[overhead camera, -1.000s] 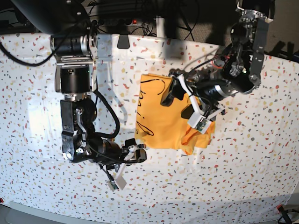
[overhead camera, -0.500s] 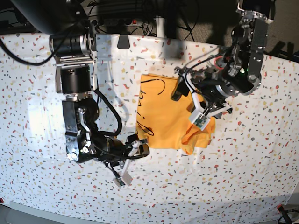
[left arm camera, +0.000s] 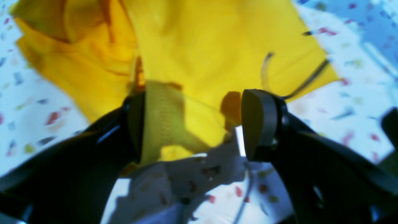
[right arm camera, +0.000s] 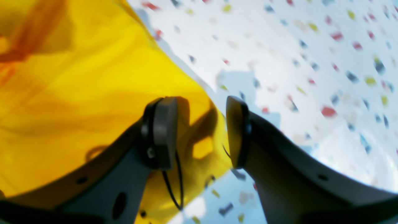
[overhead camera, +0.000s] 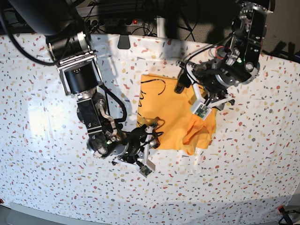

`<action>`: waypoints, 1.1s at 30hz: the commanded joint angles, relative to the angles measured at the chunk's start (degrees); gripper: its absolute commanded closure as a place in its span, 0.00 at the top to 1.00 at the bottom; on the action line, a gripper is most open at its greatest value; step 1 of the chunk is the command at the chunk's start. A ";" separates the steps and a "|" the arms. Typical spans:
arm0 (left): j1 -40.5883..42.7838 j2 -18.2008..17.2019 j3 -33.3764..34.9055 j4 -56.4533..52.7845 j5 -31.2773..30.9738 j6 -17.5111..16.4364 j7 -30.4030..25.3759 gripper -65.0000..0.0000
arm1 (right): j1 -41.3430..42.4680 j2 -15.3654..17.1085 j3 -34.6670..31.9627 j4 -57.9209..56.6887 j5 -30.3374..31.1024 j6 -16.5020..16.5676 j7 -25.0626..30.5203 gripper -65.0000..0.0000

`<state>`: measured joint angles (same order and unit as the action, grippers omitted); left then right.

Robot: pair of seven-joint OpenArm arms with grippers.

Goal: Fold the T-shirt properly
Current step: 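Pull the shirt edges apart with both grippers to square the bundle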

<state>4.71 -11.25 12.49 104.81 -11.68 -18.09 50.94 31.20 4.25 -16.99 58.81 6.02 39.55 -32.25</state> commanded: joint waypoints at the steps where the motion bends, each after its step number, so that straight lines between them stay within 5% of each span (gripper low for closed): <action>1: -0.74 -0.07 -0.11 0.85 1.40 1.07 -1.90 0.64 | 1.97 -0.61 0.13 0.35 -0.20 0.45 2.25 0.40; 6: -0.74 -0.07 -0.11 0.85 4.72 5.46 -4.39 0.64 | 1.97 -1.66 0.13 -4.37 -5.09 0.45 4.42 0.40; 10: -0.96 -0.09 -0.11 -0.17 9.75 5.70 -7.48 0.64 | 1.75 -1.22 0.13 -7.08 -5.31 0.45 -1.16 0.40; 22: -7.06 -0.09 -0.11 -18.56 12.31 7.61 -8.59 0.64 | 1.29 4.94 0.09 -5.31 13.46 0.45 -16.59 0.40; 33: -13.03 -0.39 -0.11 -18.53 13.20 7.39 -6.21 0.64 | -11.98 11.28 0.11 12.09 20.74 0.45 -21.44 0.40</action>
<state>-6.85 -11.27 12.73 85.45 0.60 -11.09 45.50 18.09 15.09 -16.99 70.41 27.55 39.53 -52.14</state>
